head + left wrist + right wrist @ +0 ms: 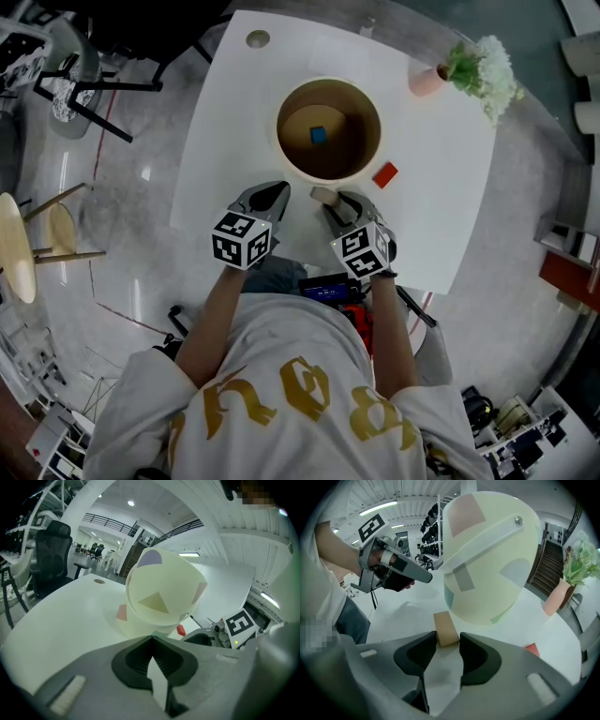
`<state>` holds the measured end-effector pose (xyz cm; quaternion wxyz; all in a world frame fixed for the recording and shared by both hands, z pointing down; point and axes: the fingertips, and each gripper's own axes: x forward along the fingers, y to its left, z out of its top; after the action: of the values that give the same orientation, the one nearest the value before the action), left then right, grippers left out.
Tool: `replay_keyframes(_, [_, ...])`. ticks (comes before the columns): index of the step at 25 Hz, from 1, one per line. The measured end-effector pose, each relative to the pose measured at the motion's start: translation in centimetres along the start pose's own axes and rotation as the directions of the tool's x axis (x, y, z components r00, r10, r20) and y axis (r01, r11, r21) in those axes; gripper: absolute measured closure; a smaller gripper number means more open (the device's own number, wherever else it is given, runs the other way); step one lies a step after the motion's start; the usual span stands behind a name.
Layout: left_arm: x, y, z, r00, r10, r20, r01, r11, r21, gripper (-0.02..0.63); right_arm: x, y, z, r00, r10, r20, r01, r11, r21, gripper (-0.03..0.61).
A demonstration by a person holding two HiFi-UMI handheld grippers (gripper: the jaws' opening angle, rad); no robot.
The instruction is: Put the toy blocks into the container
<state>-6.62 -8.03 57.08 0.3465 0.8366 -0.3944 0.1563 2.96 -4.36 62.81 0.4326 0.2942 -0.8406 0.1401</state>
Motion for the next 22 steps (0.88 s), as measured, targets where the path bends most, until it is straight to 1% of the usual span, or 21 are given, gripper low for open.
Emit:
replay_keyframes(3, [0.0,0.1,0.1,1.000,0.003,0.000,-0.003,1.000,-0.002,0.612,0.0,0.0,0.1,1.000,0.016,0.012,-0.016,1.000,0.008,0.402])
replay_keyframes(10, [-0.2,-0.1,0.1,1.000,0.003,0.009,-0.003,1.000,0.002,0.612,0.0,0.2,-0.1,0.999,0.017,0.035,-0.018,0.999,0.042,0.414])
replay_keyframes(22, [-1.0,-1.1,1.0,1.000,-0.007,0.030,0.006,0.999,0.036,0.612,-1.5,0.9,0.5,0.997,-0.015,0.074,0.011,0.998,0.061,0.416])
